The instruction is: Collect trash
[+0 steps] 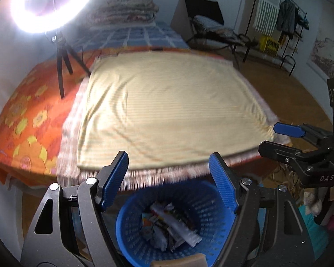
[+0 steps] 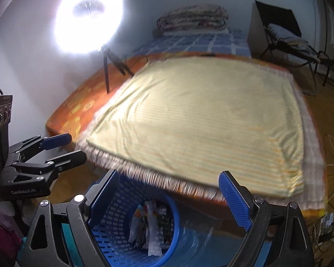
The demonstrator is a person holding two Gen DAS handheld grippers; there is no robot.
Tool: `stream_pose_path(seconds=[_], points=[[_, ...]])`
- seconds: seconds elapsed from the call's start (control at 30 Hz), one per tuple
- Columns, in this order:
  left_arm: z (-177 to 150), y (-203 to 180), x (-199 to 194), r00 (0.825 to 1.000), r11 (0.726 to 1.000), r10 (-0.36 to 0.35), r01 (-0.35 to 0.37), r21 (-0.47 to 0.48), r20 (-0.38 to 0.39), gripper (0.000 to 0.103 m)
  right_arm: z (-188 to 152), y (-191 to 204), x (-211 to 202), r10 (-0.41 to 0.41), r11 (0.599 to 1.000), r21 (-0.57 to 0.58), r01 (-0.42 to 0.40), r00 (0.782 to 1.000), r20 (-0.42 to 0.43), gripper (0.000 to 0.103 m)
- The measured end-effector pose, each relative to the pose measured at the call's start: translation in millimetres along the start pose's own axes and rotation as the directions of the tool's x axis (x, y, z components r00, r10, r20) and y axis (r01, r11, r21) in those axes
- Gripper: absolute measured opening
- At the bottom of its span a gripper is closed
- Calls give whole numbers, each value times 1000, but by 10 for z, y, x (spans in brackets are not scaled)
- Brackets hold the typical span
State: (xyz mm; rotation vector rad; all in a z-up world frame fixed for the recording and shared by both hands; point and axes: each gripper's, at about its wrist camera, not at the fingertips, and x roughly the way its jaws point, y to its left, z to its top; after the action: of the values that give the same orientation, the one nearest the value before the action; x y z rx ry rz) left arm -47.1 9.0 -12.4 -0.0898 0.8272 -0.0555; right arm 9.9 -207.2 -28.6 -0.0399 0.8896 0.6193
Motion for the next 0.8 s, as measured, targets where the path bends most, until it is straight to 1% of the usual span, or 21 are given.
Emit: stream_pose_path(seconds=[0.03,0.07,0.1,0.13,0.2,0.33,0.43,0.57,0.67,0.8], points=[[56,-2,-20,1000,1000,5,-5,0,12,78,45,-10,-40,-1,1000,2,1,1000,14,93],[101,-10,-42,1000,1000,13,-13,-2,23,83,94,-28,-80,-2,1000,7,2,1000,29,93],[130,-15,-61,999,1000,17,-17,-4,34,88,135,-52,-117,-3,1000,12,3,999,43,97],[185,-12,-87,999,1000,16,-16,-9,50,89,173,-77,-162,-4,1000,19,3,998,63,102],[281,-4,-123,998,1000,15,-14,-18,65,89,241,-117,-251,-10,999,35,7,994,106,103],[473,-43,-191,995,1000,28,-29,1,96,90,393,-171,-321,-16,999,38,11,990,138,103],[611,-85,-234,991,999,28,-31,21,128,95,485,-209,-338,-12,999,35,6,988,155,103],[728,-97,-243,987,999,29,-31,13,161,103,539,-291,-321,1,999,52,-10,984,180,103],[768,-68,-151,987,1000,31,-30,-7,157,103,570,-361,-252,8,997,73,-21,984,177,103],[777,-7,45,993,1000,16,-13,-28,113,103,593,-463,-124,22,995,89,-37,987,162,103]])
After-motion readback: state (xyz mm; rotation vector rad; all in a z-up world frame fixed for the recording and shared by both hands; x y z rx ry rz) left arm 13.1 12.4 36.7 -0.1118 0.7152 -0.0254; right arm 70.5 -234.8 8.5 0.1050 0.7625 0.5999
